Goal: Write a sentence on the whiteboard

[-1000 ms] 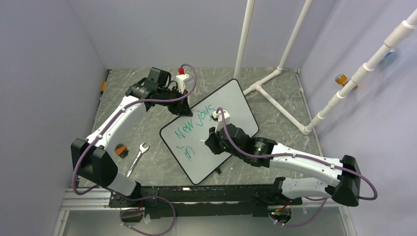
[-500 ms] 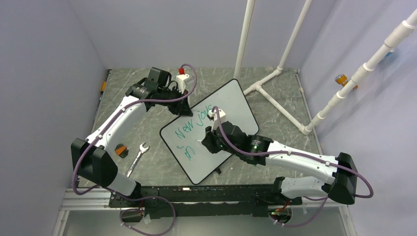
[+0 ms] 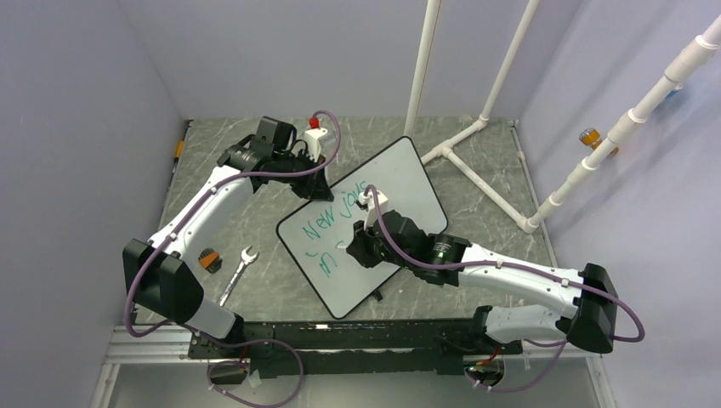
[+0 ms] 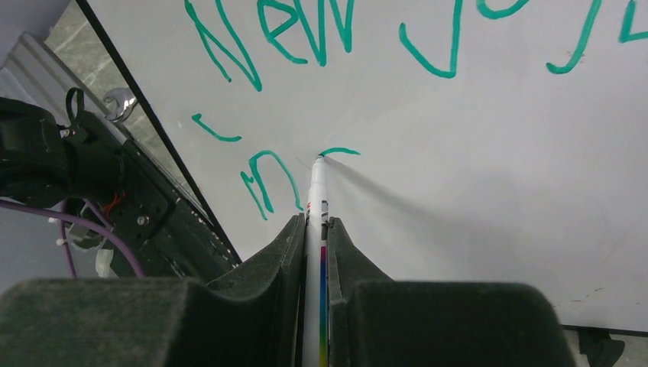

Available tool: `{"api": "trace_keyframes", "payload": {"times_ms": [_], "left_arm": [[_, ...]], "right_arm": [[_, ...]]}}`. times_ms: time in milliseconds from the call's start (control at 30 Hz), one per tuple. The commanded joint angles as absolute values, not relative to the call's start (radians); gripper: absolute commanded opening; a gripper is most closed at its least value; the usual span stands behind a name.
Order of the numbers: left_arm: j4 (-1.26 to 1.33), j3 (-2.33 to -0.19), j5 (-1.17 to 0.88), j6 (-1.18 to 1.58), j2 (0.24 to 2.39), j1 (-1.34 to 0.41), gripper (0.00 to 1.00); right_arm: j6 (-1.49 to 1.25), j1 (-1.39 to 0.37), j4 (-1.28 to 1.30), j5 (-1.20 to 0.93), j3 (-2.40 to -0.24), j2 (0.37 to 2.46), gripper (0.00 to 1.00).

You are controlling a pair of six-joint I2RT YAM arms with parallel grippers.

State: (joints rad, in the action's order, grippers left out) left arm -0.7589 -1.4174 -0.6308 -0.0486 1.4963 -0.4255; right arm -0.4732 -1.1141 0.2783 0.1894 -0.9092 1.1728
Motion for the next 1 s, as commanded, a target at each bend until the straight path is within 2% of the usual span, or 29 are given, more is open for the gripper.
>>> {"api": "trace_keyframes", "payload": {"times_ms": [0,533,967], "left_arm": [[-0.745,-1.393,-0.534,-0.194,1.491,-0.463,0.00],[-0.746,-1.393,-0.530,-0.193,1.492,-0.463,0.00],[-0.747,-1.393,-0.526,-0.193,1.492,-0.465,0.00]], "right_arm": [[-0.484,-1.111,0.242,0.168,-0.880,1.166,0.00],[-0.525,-1.111,0.263,0.196,-0.795,1.100,0.00],[-0.514,-1.110,0.322,0.283,-0.840,1.083,0.00]]}}
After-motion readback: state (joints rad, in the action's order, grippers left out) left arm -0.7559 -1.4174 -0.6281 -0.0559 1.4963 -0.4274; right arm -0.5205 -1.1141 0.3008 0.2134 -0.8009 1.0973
